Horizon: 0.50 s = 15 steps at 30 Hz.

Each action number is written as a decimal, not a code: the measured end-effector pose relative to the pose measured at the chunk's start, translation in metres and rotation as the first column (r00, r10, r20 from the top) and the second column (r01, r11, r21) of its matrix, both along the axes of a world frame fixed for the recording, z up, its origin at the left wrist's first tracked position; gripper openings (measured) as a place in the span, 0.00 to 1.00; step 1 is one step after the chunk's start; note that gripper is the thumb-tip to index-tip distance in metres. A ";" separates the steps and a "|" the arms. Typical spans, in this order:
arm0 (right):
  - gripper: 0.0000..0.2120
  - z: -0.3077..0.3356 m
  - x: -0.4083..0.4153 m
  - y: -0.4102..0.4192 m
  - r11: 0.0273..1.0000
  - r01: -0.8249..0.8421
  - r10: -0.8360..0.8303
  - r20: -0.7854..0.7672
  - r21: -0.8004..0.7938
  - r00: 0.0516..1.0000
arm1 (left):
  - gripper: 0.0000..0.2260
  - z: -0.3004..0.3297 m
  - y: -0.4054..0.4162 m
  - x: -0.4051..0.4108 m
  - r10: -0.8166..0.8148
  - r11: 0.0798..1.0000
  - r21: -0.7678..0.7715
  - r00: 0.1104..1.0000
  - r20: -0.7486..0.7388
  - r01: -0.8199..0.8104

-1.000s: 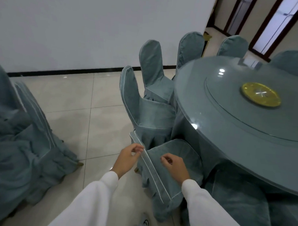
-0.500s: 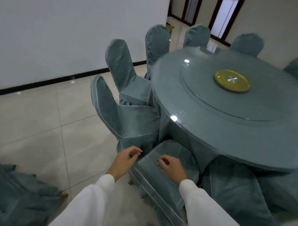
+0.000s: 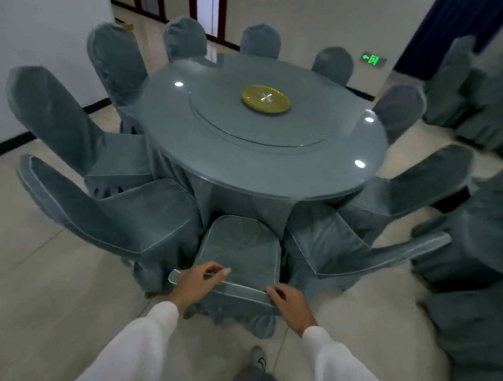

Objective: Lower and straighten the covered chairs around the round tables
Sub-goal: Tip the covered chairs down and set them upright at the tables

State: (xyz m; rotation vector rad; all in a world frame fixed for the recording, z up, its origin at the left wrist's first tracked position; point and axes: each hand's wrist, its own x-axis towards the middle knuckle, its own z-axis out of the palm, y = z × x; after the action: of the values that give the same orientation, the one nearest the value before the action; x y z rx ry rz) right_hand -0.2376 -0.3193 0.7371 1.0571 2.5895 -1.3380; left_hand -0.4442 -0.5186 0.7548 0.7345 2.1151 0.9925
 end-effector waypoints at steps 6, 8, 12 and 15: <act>0.22 0.001 0.027 -0.012 0.956 -0.223 0.201 0.131 0.189 0.971 | 0.21 -0.019 -0.013 -0.007 -0.475 0.878 -0.325 0.722 -0.503 0.351; 0.21 -0.005 0.022 -0.009 0.947 -0.227 0.195 0.154 0.228 0.969 | 0.15 -0.022 -0.014 -0.013 -0.502 0.864 -0.345 0.679 -0.536 0.366; 0.18 -0.012 0.015 0.000 0.907 -0.299 0.235 0.233 0.298 0.944 | 0.15 -0.020 -0.009 -0.021 -0.515 0.857 -0.345 0.643 -0.568 0.382; 0.18 -0.017 0.013 0.008 0.889 -0.319 0.251 0.234 0.329 0.939 | 0.13 -0.018 0.000 -0.025 -0.541 0.840 -0.392 0.635 -0.552 0.375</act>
State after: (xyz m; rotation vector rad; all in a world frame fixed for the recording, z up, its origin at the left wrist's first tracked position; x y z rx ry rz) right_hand -0.2245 -0.3109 0.7203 0.7415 2.7684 -0.6771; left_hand -0.4695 -0.5187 0.7367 1.5731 2.3406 0.1713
